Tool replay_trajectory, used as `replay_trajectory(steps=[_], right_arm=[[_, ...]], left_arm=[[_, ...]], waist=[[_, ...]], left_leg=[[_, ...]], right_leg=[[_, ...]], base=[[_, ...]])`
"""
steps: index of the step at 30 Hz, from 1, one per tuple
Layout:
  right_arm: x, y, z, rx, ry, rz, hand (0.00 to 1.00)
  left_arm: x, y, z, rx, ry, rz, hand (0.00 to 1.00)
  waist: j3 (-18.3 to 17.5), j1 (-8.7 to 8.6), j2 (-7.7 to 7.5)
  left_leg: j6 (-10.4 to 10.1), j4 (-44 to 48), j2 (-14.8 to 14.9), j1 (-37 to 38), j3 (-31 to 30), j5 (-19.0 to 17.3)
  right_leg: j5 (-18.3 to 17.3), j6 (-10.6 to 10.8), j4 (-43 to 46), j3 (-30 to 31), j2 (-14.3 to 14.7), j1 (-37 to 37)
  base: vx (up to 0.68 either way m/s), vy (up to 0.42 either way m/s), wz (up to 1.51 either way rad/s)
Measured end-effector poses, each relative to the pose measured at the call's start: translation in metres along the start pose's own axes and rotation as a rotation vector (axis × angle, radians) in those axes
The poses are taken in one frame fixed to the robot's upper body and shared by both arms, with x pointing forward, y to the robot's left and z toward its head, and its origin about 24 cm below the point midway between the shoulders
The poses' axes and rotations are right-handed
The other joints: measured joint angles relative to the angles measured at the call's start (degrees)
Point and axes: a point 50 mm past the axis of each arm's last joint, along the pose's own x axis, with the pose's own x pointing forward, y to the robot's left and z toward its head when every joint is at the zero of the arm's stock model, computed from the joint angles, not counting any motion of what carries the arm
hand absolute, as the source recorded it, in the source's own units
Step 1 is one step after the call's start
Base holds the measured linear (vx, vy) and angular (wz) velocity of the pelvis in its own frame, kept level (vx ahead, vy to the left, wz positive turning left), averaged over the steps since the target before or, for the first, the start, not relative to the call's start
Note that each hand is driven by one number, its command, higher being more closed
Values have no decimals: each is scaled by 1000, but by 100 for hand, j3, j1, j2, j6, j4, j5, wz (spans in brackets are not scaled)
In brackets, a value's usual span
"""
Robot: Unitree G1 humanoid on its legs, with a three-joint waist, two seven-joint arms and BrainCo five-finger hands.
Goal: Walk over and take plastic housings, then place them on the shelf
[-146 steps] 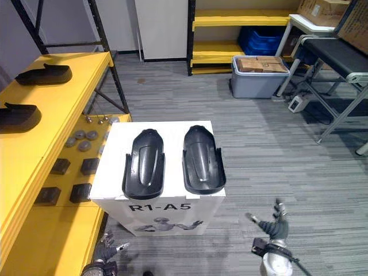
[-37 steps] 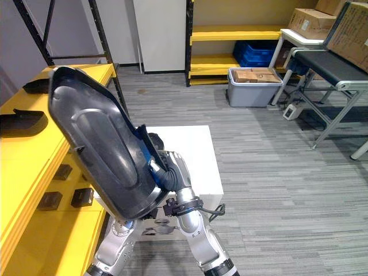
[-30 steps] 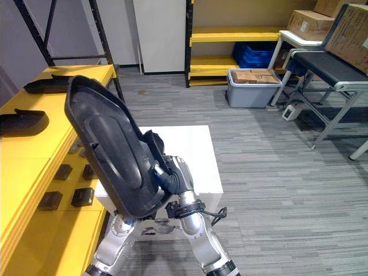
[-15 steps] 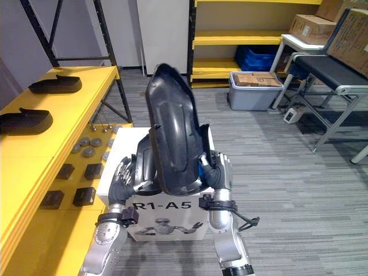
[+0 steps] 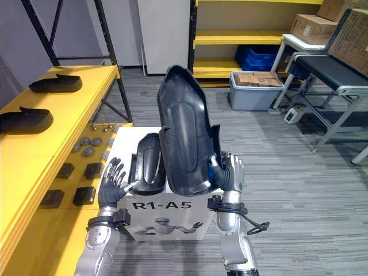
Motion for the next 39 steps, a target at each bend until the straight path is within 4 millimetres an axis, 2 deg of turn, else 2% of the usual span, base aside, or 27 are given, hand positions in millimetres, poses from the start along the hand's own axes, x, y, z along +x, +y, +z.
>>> replay_trajectory(steps=[3,11,19,24,31,36,37,39], right_arm=[[-3,7,-11,-71,33,42,100],[-6,19,-19,-153,43,121,100],[-13,38,-5,-128,-7,201,100],[-17,46,3,-105,-35,233,100],[-19,50,7,-88,-50,237,100],[-25,58,17,-74,-96,271,100],[-25,58,17,-77,-101,273,100],[-27,58,16,-96,-117,287,100]], left_arm=[[0,-7,7,-67,-27,-29,0],[-4,-24,10,-225,-8,-129,0],[-8,-39,6,-199,11,-201,0],[-8,-34,-20,-57,113,-134,0],[-11,-26,-38,7,189,-84,0],[-12,-28,-47,19,233,-93,0],[-12,-28,-49,19,242,-97,100],[-15,-27,-53,27,266,-108,100]], waist=[[0,4,0],[-1,-1,1],[-3,-2,4],[-31,-8,5],[-105,0,7],[-123,12,6],[-125,15,6],[-128,30,7]], left_leg=[[1,0,-2,-6,-21,1],[-4,0,-1,-11,-33,7],[-7,0,1,-11,-36,15],[-15,0,13,1,-31,27],[-17,0,23,10,-17,31],[-18,5,73,10,12,30],[-19,9,79,8,12,29],[-23,17,96,3,15,31]], right_leg=[[0,0,-1,-22,-1,6],[0,0,4,-40,0,5],[1,-1,8,-43,3,5],[7,-11,11,-32,14,5],[11,-16,9,-5,22,-4],[34,-32,-16,26,39,-6],[37,-34,-20,27,43,-6],[60,-47,-56,29,59,5]], base=[[0,0,1],[0,0,0],[0,0,0],[0,0,0],[0,0,0],[0,0,-3],[0,0,0],[0,0,0]])
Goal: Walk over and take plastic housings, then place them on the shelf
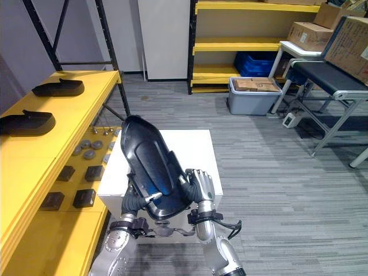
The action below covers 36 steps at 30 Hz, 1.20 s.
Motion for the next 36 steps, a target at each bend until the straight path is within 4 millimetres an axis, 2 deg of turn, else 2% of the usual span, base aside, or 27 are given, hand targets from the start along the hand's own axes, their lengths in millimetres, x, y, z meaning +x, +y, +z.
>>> replay_trajectory(steps=[7,8,13,17,20,24,28,31,33,36], right_arm=[[0,0,0,-49,-47,33,100],[0,0,1,-56,-59,39,0],[-2,5,15,-30,-134,73,0],[-3,6,15,17,-129,90,0],[-2,0,17,109,-123,90,0],[-2,-27,20,313,-138,20,0],[-2,-63,14,481,-134,-119,0],[-8,-101,-2,557,-122,-283,0],[-19,-126,-21,604,-84,-417,0],[-35,-141,-46,671,5,-546,0]], left_arm=[[-4,-4,-12,-169,96,-29,100],[-4,-3,-12,-183,100,-26,100],[4,8,-3,-155,68,3,100],[6,11,2,-90,35,12,100],[7,10,17,-11,-48,14,100],[8,3,45,75,-204,20,100],[8,9,55,107,-256,63,100],[5,26,60,122,-279,143,100],[-2,41,65,136,-299,211,100],[-10,56,65,152,-299,277,100]], waist=[[-60,31,5],[-67,30,8],[-81,40,20],[-86,46,22],[-87,47,23],[-85,100,25],[-71,93,38],[-52,52,45],[-50,11,44],[-42,-32,45]], left_leg=[[-51,2,85,-39,25,26],[-59,2,101,-37,25,26],[-112,2,177,-38,12,39],[-123,2,170,-38,11,41],[-123,2,155,-37,12,41],[-122,1,134,-18,6,41],[-129,-19,133,39,0,34],[-190,-22,133,43,4,-13],[-198,-22,132,23,15,-19],[-193,-20,130,21,21,-16]], right_leg=[[181,-60,-258,20,87,87],[187,-70,-259,21,102,89],[240,-123,-348,20,181,125],[240,-125,-346,16,204,122],[239,-123,-340,14,200,123],[220,-105,-309,7,181,127],[172,-92,-229,3,177,149],[119,-29,-223,9,175,132],[118,-27,-224,17,171,106],[123,-35,-227,19,168,103]], base=[[-2,-2,-2],[0,0,0],[-21,-5,0],[0,0,0],[0,0,0],[0,0,0],[-9,1,0],[-36,11,-1],[-10,7,-2],[0,0,0]])
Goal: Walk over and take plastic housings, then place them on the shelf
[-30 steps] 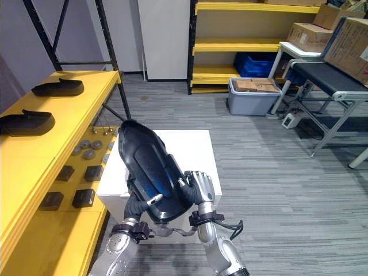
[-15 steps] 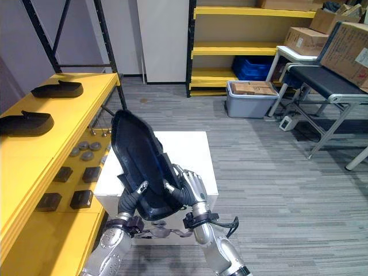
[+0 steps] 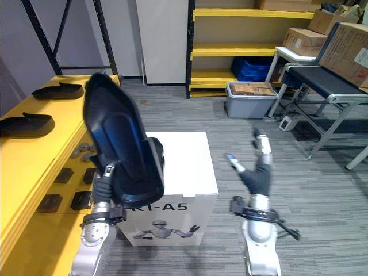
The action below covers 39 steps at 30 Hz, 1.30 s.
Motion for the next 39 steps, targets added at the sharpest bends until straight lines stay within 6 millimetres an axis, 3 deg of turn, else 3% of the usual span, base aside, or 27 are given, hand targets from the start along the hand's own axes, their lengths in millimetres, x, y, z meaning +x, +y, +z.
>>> replay_trajectory(steps=[2,5,8,10,11,15,16,20,23,26,27,28,29,30,31,33,35,36,37,38,39], right_arm=[[-7,-17,-12,2,61,-70,0],[-30,-38,-45,-19,240,-142,0],[-67,-49,-81,-57,470,-160,0],[-106,-55,-111,-72,694,-166,0],[-111,-55,-114,-72,719,-167,0],[-171,-52,-147,-47,1020,-172,0],[-178,-51,-150,-42,1056,-171,0],[-218,-32,-165,-8,1255,-97,0],[-224,-20,-167,9,1297,-50,0],[-216,-5,-172,8,1287,23,0],[-207,1,-173,2,1263,48,0],[-201,3,-174,2,1247,59,0],[-198,4,-174,-5,1238,66,0],[-193,3,-175,-26,1226,77,0],[-189,0,-176,-52,1218,91,0],[-189,-6,-178,-78,1230,97,0],[-186,-10,-183,-117,1243,116,0],[-182,-10,-185,-133,1250,129,0],[-178,-9,-187,-138,1245,137,0],[-170,-3,-188,-133,1229,153,0],[-166,5,-190,-132,1222,179,0]], left_arm=[[-3,7,-2,18,7,28,100],[-10,14,-4,38,21,49,100],[-19,17,-5,37,38,59,100],[-25,20,-6,25,49,74,100],[-26,21,-6,25,49,78,100],[-30,26,-5,23,46,102,100],[-30,26,-5,19,45,104,100],[-31,25,-5,6,48,115,100],[-31,25,-5,3,48,116,100],[-30,25,-4,0,40,116,100],[-28,24,-2,-4,31,114,100],[-26,22,1,-13,16,110,100],[-25,22,2,-19,9,108,100],[-22,20,4,-30,0,102,100],[-21,18,5,-35,-6,96,100],[-19,14,6,-41,-11,83,100],[-14,8,6,-47,-18,58,100],[-12,5,5,-51,-17,49,100],[-12,4,4,-50,-13,48,100],[-11,4,0,-40,0,40,100],[-12,0,-2,-32,14,13,100]], waist=[[2,-13,-2],[11,-13,-3],[29,-10,-1],[35,-4,-1],[37,-3,-1],[65,70,-17],[66,87,-21],[150,211,-85],[197,300,-123],[296,350,-174],[368,378,-181],[444,394,-180],[460,390,-184],[515,393,-217],[521,391,-185],[511,294,-234],[491,227,-237],[493,263,-239],[498,267,-258],[501,267,-276],[503,285,-278]], left_leg=[[23,1,1,1,15,17],[18,1,5,3,55,7],[12,1,14,17,82,-21],[16,1,17,50,102,-48],[16,1,18,59,107,-50],[-20,-1,36,206,115,-153],[-16,-2,32,204,111,-159],[-5,-1,-52,186,-130,-170],[26,2,-154,114,-418,-158],[101,260,-320,-272,-853,-148],[246,496,-354,-510,-815,-250],[495,742,-310,-740,-376,-420],[620,860,-269,-848,-102,-504],[768,1062,-104,-988,568,-601],[836,1244,101,-1031,1289,-644],[848,1302,188,-987,2008,-651],[741,1140,46,-933,2214,-522],[719,897,-200,-860,2103,-375],[790,798,-311,-819,2061,-327],[816,729,-472,-731,2000,-325],[851,765,-574,-600,1934,-460]], right_leg=[[13,-19,2,9,0,0],[17,-26,0,16,-1,-3],[4,-19,5,19,-1,3],[-39,-23,48,14,-16,19],[-49,-27,65,13,-18,19],[-187,18,201,-18,-43,123],[-196,17,212,-24,-48,121],[-409,33,527,-298,-147,158],[-616,49,791,-633,-260,149],[-786,100,1007,-1228,-432,135],[-809,105,1065,-1510,-501,137],[-811,110,1112,-1863,-585,151],[-811,110,1133,-2028,-642,160],[-811,110,1182,-2334,-730,213],[-811,111,1240,-2586,-786,324],[-809,113,1315,-2910,-903,523],[-806,119,1289,-3139,-1073,645],[-805,119,1264,-3135,-1160,717],[-790,135,1265,-3137,-1224,755],[-636,346,1295,-3137,-1345,841],[-458,349,1606,-3118,-1497,869]], base=[[13,2,-2],[17,4,-5],[10,4,-3],[0,0,0],[0,0,0],[-1,0,1],[-8,0,5],[4,-6,30],[10,-28,74],[8,-12,104],[1,8,143],[3,16,144],[27,28,160],[73,42,166],[112,47,166],[278,103,180],[293,145,163],[205,152,82],[252,210,70],[290,261,43],[238,215,37]])
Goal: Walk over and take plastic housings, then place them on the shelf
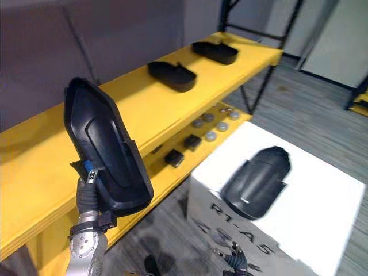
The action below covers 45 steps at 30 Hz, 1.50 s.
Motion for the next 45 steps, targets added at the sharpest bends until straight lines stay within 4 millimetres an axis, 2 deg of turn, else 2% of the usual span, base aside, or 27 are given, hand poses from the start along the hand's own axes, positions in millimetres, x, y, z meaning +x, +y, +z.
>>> replay_trajectory(steps=[1,2,3,4,5,6,8,10,11,12,13,14,15,16,18,23,26,32,38,42,45], right_arm=[[1,2,0,-5,3,5,0],[1,3,-1,-11,12,7,0],[0,2,-4,-15,27,6,0],[0,3,-6,-15,35,8,0],[0,4,-6,-19,42,12,0],[-1,6,-8,-31,44,23,0],[-4,7,-14,-43,61,32,0],[-12,9,-26,-33,84,34,0],[-13,11,-27,-17,85,33,0],[-19,13,-34,-6,96,34,0],[-21,18,-38,-4,112,53,0],[-22,18,-38,-6,113,57,0],[-22,15,-37,-18,106,54,0],[-22,15,-37,-16,105,49,0],[-23,16,-37,-12,101,49,0],[-26,19,-41,-2,112,53,0],[-26,21,-41,4,114,51,0],[-28,20,-44,-2,123,50,0],[-31,18,-51,-14,147,44,0],[-27,21,-49,-17,150,53,0],[-26,22,-48,-17,149,56,0]], left_arm=[[0,-2,0,1,1,-15,100],[0,-9,1,-4,-3,-48,100],[1,-17,1,-10,-9,-76,100],[4,-20,2,-8,-14,-88,100],[7,-23,0,0,-13,-96,100],[9,-23,-4,9,2,-91,100],[9,-23,-10,16,25,-92,100],[8,-28,-10,9,30,-107,100],[7,-30,-10,7,30,-114,100],[7,-34,-9,3,25,-129,100],[5,-36,-12,-12,39,-126,100],[4,-39,-14,-15,51,-128,100],[3,-43,-14,-18,50,-148,100],[3,-46,-12,-24,42,-163,100],[3,-49,-11,-26,36,-176,100],[3,-52,-10,-22,33,-189,100],[3,-52,-10,-20,33,-186,100],[8,-55,-10,25,23,-179,100],[33,-67,-9,49,12,-178,100],[51,-60,-18,39,67,-108,100],[62,-52,-27,50,118,-56,100]], waist=[[-2,-5,-3],[-13,-28,20],[-11,-40,56],[-3,-70,57],[12,-137,78],[21,-225,88],[31,-319,105],[5,-353,14],[-10,-355,-28],[-63,-344,-240],[-79,-245,-297],[-115,-219,-242],[-201,-136,-78],[-235,-104,-22],[-267,-95,17],[-341,-38,-21],[-403,-3,-109],[-455,-12,-182],[-492,-48,-197],[-527,-285,-200],[-525,-358,-203]], left_leg=[[20,27,-24,56,-54,-72],[46,102,-38,143,-230,-214],[50,133,-3,217,-379,-307],[65,168,22,249,-479,-361],[45,173,63,373,-684,-435],[19,170,91,540,-842,-497],[-32,192,103,714,-1015,-561],[-186,362,70,779,-1395,-690],[-244,429,35,775,-1478,-734],[-338,616,-113,759,-1697,-890],[-432,881,-94,764,-1835,-1096],[-498,1038,36,690,-1853,-1202],[-616,1287,293,575,-1867,-1343],[-643,1291,441,605,-1856,-1359],[-694,1207,558,726,-1857,-1338],[-755,1021,585,898,-1861,-1297],[-784,955,539,900,-1866,-1246],[-747,654,441,988,-1964,-1024],[-773,255,455,1005,-1967,-809],[-737,-162,445,1204,-1879,-561],[-740,-336,441,1248,-1849,-470]], right_leg=[[74,-74,237,-1,-73,-20],[288,-385,921,104,-213,-185],[252,-508,1557,516,-248,-467],[11,-482,1898,846,-174,-666],[-452,-496,2334,1481,50,-1089],[-736,-466,2477,2089,347,-1468],[-911,-391,2329,2859,725,-1896],[-926,-297,1629,3967,1239,-2381],[-863,-278,1335,4180,1269,-2407],[-191,-144,756,4223,1134,-2393],[-200,-38,803,4065,1052,-2308],[-213,-61,675,3959,1124,-2194],[-138,-171,396,3761,1287,-2030],[-88,-241,205,3640,1390,-1867],[-45,-306,11,3491,1469,-1644],[80,-329,-399,3429,1501,-1329],[204,-297,-643,3413,1462,-1233],[341,-291,-833,3330,1384,-1147],[510,-339,-1025,3267,1413,-1174],[630,-325,-1225,3296,1431,-1093],[689,-331,-1370,3299,1445,-1087]], base=[[274,216,45],[177,111,52],[218,128,62],[172,41,66],[266,8,74],[225,-8,71],[206,-65,69],[230,-177,101],[233,-292,122],[200,-280,108],[236,-340,98],[169,-254,60],[183,-251,44],[141,-174,38],[119,-128,27],[62,-4,6],[4,61,4],[-62,37,8],[-96,-30,6],[-15,-7,-6],[22,3,-5]])
